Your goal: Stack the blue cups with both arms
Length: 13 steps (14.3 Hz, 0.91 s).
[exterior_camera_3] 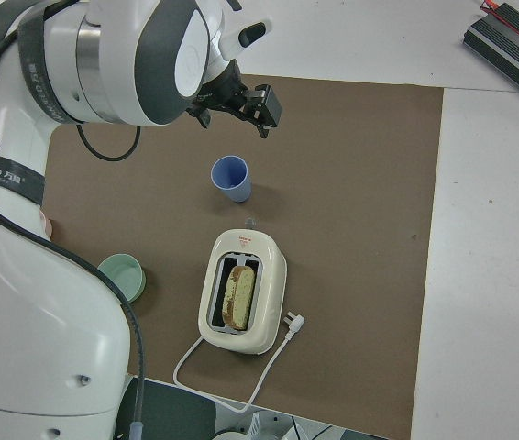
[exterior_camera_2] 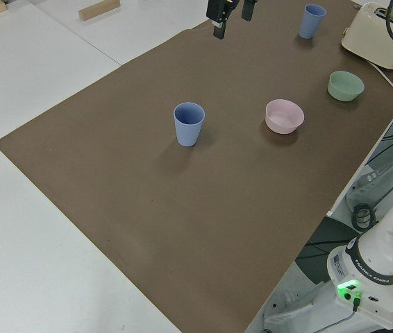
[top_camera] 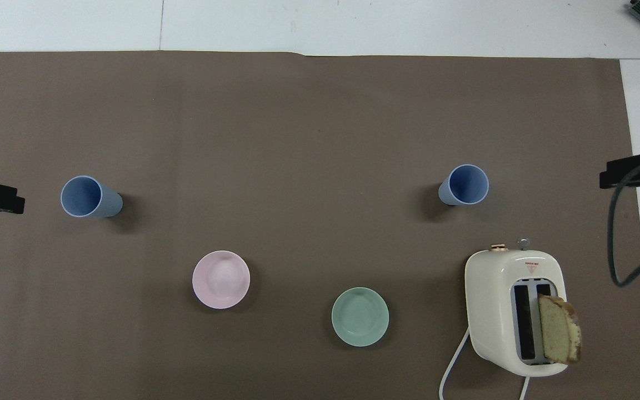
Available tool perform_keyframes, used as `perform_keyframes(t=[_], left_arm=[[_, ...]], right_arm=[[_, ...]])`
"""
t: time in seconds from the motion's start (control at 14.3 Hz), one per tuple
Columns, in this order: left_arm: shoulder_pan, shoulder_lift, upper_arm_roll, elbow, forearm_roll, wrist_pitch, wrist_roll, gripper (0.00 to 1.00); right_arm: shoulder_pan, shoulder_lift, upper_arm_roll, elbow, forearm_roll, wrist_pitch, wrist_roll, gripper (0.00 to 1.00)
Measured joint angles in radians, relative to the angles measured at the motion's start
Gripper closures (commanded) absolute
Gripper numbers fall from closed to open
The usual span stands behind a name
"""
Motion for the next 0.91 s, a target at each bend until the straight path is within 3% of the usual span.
perform_keyframes(t=[0.35,0.91], left_arm=[[0.017,0.043,0.0,-0.036,-0.001,0.099,0.012,0.0],[0.091,0.228,0.003,-0.06,-0.001,0.323,0.022,0.0]], right_arm=[[0.0,0.0,0.0,0.0,0.0,0.0,0.0,0.0],[0.0,0.0,0.0,0.0,0.0,0.0,0.0,0.0]])
